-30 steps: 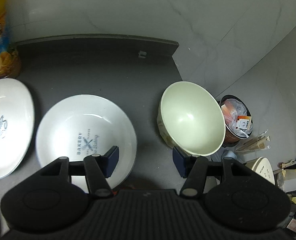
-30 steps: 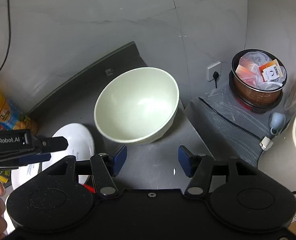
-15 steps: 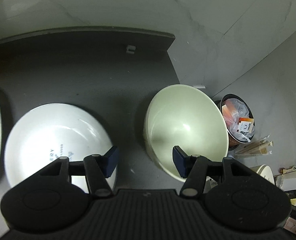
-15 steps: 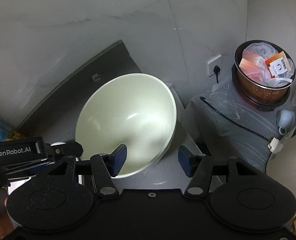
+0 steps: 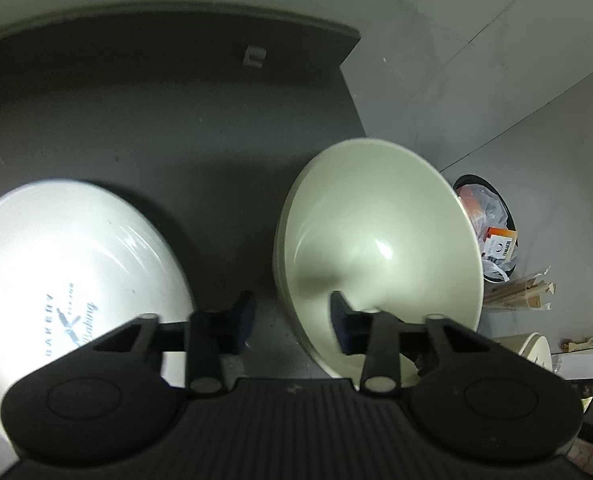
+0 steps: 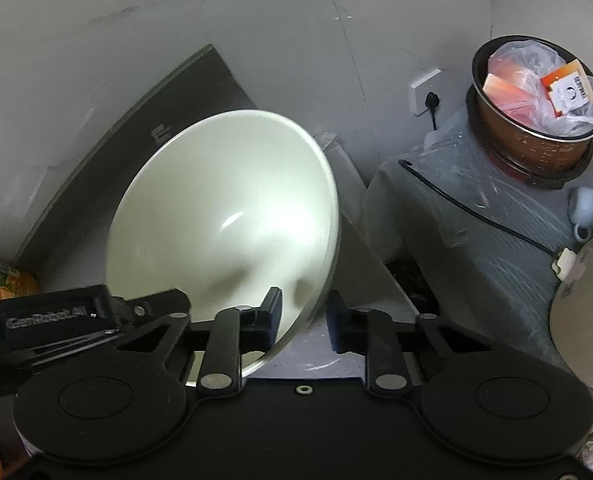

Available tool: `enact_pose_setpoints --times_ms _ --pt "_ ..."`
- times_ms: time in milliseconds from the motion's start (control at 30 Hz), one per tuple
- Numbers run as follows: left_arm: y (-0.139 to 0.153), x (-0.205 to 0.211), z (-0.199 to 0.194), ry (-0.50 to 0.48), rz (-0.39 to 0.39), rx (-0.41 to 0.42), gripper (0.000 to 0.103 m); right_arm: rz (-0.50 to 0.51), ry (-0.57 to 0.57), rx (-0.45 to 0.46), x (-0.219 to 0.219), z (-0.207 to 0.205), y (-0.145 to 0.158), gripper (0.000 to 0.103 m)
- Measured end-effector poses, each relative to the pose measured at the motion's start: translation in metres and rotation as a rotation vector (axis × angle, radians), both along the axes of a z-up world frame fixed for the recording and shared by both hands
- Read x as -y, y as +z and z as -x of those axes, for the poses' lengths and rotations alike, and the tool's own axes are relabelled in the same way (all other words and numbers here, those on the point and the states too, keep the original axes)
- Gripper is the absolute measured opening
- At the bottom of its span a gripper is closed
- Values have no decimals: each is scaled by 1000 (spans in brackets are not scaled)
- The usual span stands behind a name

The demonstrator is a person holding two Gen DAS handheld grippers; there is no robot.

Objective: Organize plates and bowls

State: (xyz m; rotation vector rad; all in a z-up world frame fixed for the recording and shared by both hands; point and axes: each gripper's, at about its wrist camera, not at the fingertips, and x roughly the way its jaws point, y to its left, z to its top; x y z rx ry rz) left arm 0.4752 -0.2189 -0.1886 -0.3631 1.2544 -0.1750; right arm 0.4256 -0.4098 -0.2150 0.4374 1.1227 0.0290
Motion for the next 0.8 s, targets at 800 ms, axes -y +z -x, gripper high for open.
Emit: enact_pose_setpoints --times_ms 800 --pt "49 -14 42 14 19 67 14 8 32 112 -10 38 53 20"
